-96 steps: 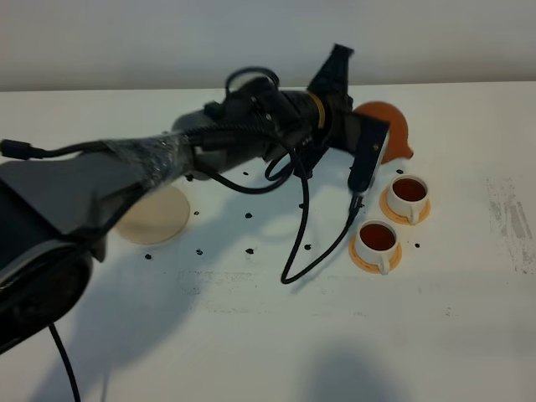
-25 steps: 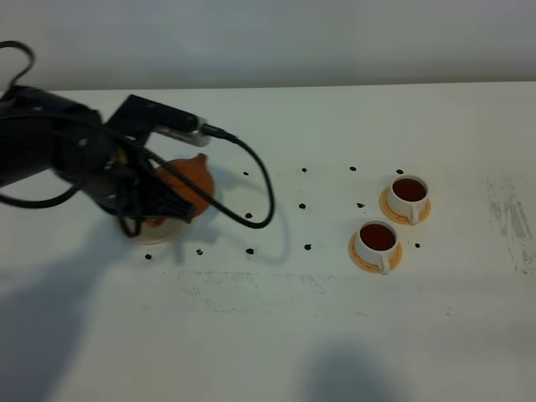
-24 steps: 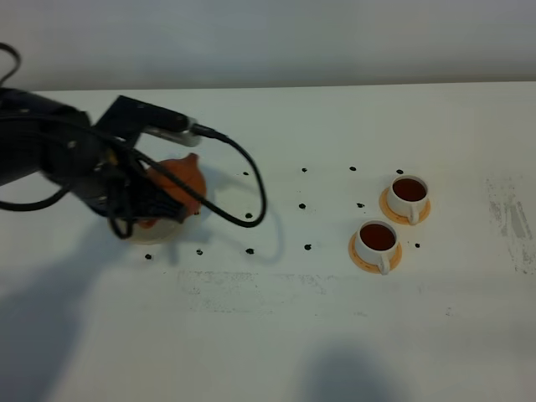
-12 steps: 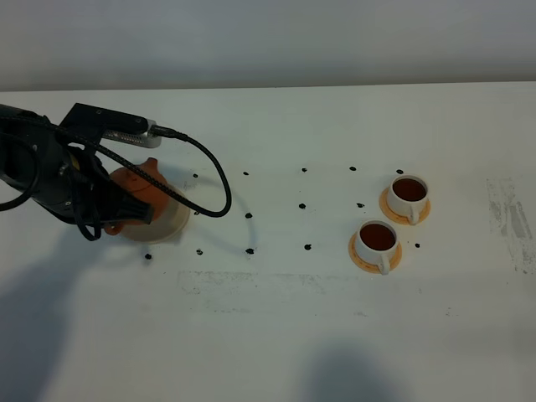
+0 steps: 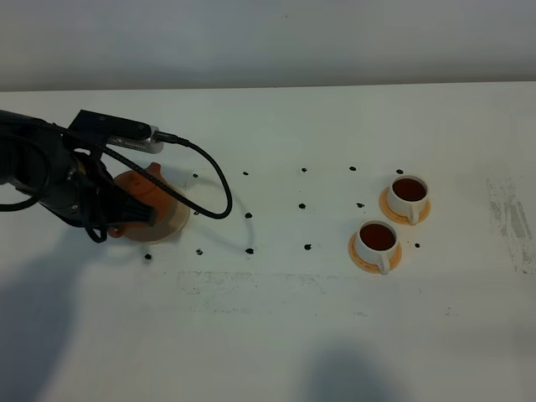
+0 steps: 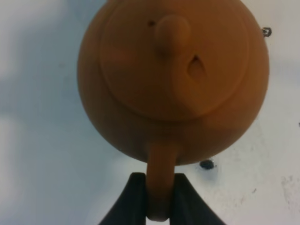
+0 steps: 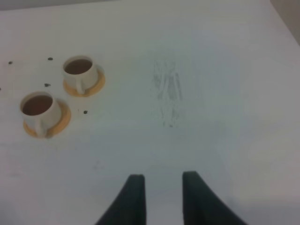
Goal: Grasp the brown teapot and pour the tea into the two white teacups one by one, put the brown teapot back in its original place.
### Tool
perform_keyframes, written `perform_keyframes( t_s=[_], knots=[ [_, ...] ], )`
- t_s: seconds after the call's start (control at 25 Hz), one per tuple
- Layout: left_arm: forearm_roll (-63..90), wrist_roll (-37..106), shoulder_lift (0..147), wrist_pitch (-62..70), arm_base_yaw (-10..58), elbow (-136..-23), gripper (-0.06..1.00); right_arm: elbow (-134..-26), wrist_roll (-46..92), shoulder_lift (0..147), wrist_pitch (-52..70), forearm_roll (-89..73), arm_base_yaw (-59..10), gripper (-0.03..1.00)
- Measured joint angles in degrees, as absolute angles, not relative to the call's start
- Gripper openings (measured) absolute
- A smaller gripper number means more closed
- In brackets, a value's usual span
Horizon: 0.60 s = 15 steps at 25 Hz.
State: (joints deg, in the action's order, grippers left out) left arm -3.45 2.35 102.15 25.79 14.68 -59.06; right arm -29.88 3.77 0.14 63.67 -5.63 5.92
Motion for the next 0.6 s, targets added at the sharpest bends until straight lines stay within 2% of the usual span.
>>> perform_keyframes(
  t_s=[0.6],
  knots=[
    [-4.8,3.1,103.4,24.2,14.2,-59.0,0.09,-29.9,3.8,0.1,63.7,-5.6,5.9,0.22]
  ],
)
